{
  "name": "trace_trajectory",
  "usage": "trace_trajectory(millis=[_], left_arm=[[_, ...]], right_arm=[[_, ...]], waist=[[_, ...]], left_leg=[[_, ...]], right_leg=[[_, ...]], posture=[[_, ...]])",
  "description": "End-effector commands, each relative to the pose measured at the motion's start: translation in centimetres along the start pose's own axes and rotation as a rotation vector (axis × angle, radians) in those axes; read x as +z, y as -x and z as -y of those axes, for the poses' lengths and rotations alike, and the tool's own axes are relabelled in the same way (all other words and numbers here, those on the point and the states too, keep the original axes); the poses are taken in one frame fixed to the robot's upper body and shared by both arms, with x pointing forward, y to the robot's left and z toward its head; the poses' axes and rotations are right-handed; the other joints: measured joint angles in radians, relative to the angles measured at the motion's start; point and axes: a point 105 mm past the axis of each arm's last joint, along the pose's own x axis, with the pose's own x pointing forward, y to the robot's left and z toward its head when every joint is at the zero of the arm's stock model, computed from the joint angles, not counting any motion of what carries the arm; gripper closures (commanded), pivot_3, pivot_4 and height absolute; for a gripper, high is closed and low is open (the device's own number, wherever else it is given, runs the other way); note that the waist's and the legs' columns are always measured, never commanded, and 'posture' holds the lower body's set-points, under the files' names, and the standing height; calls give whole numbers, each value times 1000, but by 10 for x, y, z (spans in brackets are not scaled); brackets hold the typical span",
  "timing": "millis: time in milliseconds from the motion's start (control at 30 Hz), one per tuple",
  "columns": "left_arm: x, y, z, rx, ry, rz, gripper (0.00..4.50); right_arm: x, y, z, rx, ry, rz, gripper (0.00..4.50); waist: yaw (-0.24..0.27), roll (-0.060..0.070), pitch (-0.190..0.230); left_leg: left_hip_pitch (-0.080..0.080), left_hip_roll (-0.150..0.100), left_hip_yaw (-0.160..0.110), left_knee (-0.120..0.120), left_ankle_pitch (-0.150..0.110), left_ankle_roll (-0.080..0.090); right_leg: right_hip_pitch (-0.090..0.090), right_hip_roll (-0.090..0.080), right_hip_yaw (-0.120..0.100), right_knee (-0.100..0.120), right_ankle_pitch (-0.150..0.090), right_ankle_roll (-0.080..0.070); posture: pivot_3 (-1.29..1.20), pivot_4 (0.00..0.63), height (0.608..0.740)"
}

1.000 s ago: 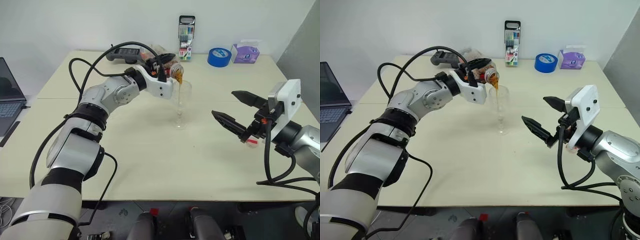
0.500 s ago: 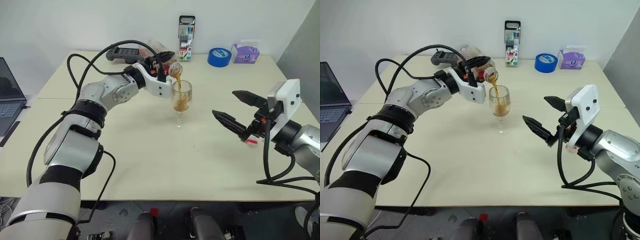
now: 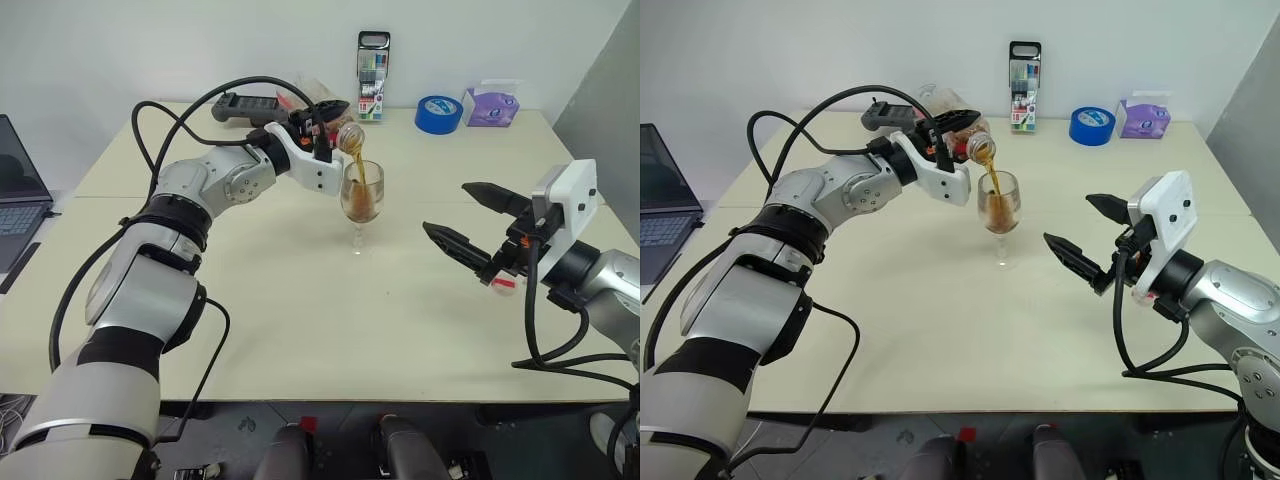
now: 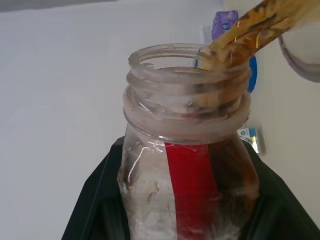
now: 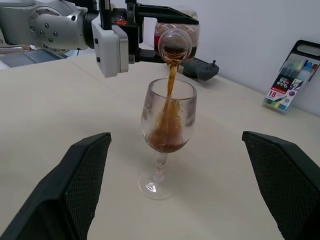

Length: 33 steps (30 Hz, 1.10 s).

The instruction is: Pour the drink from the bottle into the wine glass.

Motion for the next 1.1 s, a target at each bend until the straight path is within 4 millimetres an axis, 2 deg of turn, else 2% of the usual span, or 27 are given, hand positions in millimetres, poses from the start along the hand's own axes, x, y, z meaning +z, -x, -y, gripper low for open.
trace_trajectory(millis=[33,933,1033,1100], left_arm=[[-5,-1,-29,74,-39,-7,2543],[-6,-3,-30,74,-35,-15,2543],[-6,-3,-31,84,3,-20,2543],[-8,-4,-33,110,97,-35,2543]], right_arm=[[9,0,-1,2,41,33,0],[5,-4,2,-11,22,25,0],[6,-4,2,-10,22,28,0],[8,-6,3,-11,24,32,0]], waist=[[0,0,0],[0,0,0],[0,0,0],[0,0,0]], left_leg=[[0,0,0,0,0,0],[0,0,1,1,0,0],[0,0,1,1,0,0],[0,0,1,1,0,0]], right_leg=[[0,0,0,0,0,0],[0,0,0,1,0,0],[0,0,0,1,0,0],[0,0,0,1,0,0]], posture=[[0,150,740],[0,150,740],[0,150,740],[0,150,740]])
